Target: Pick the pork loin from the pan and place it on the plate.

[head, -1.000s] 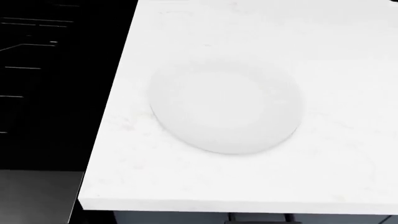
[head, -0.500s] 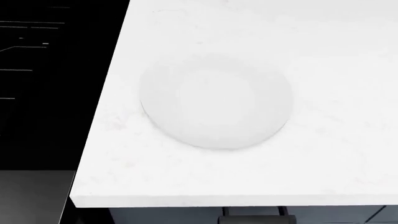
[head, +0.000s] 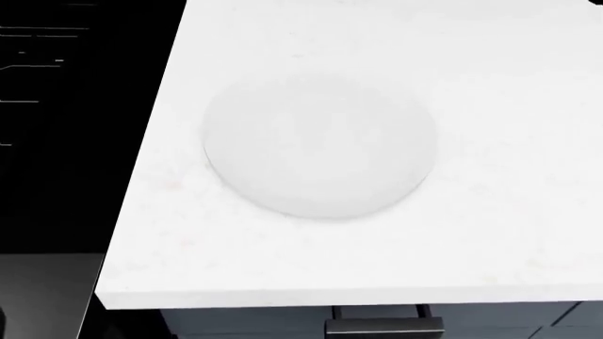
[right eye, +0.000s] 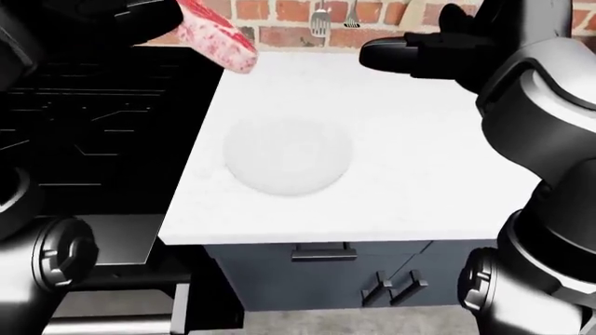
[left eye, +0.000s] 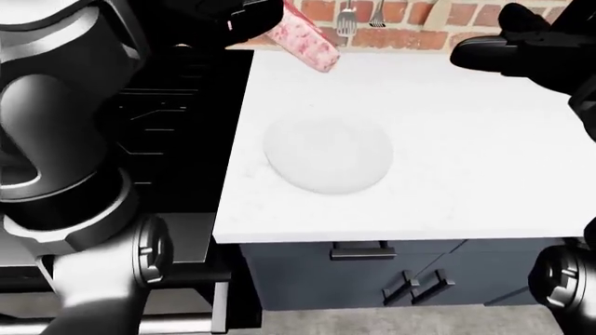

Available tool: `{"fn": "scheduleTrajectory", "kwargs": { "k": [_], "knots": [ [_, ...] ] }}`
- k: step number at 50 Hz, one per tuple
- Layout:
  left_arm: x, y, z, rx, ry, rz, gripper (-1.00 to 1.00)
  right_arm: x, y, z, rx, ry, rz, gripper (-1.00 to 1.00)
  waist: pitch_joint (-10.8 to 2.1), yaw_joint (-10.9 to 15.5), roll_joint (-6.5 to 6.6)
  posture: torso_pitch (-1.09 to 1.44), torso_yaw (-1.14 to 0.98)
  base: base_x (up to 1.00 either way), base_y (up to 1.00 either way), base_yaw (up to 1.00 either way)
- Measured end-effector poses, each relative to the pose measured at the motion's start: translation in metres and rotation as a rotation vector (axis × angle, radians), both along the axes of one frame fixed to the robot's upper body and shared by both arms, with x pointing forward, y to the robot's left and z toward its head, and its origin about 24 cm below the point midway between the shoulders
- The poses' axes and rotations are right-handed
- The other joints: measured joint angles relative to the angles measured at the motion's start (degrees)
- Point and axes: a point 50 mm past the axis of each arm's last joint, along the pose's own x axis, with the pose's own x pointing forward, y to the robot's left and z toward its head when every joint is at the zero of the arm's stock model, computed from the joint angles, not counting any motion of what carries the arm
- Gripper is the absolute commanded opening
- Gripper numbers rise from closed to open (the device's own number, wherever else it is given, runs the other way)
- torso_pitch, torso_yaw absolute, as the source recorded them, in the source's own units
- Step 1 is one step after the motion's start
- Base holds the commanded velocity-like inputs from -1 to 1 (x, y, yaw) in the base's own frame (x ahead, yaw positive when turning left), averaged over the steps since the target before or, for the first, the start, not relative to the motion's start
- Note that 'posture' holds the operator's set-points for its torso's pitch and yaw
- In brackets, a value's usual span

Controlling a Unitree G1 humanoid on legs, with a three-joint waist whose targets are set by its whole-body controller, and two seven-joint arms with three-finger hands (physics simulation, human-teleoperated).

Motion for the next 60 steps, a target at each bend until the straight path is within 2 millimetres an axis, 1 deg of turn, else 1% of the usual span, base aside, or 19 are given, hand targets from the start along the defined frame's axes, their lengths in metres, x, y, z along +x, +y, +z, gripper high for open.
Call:
{"fn": "scheduleTrajectory", "kwargs": {
  "k": [12, 24, 36, 41, 46, 60],
  "knots": [
    [-0.017, -0.012, -0.008, -0.027, 0.012, -0.082, -0.81, -0.001, 0.000, 0.002, -0.001, -0.003, 0.001, 1.00, -0.09, -0.2, 0.34, 0.00, 0.00, 0.00, 0.00, 0.00],
    [-0.028, -0.023, -0.024, -0.030, 0.035, -0.149, -0.80, 0.000, 0.001, 0.002, -0.002, -0.001, 0.003, 1.00, -0.09, -0.3, 0.67, 0.00, 0.00, 0.00, 0.00, 0.00],
    [-0.035, -0.034, -0.047, -0.030, 0.050, -0.194, -0.77, 0.001, 0.001, -0.001, -0.002, 0.000, 0.004, 1.00, -0.25, -0.3, 1.00, 0.00, 0.00, 0.00, 0.00, 0.00],
    [-0.034, -0.037, -0.057, -0.035, 0.063, -0.209, -0.76, 0.000, 0.001, 0.001, -0.003, -0.004, 0.003, 1.00, -0.34, -0.3, 1.11, 0.00, 0.00, 0.00, 0.00, 0.00],
    [-0.031, -0.037, -0.063, -0.050, 0.068, -0.205, -0.73, 0.000, 0.001, 0.000, -0.004, -0.003, 0.004, 1.00, -0.42, -0.3, 1.13, 0.00, 0.00, 0.00, 0.00, 0.00],
    [-0.013, -0.036, -0.082, -0.056, 0.102, -0.190, -0.71, 0.000, 0.001, -0.001, -0.003, -0.003, 0.004, 1.00, -0.56, -0.1, 0.89, 0.00, 0.00, 0.00, 0.00, 0.00]
  ]
}}
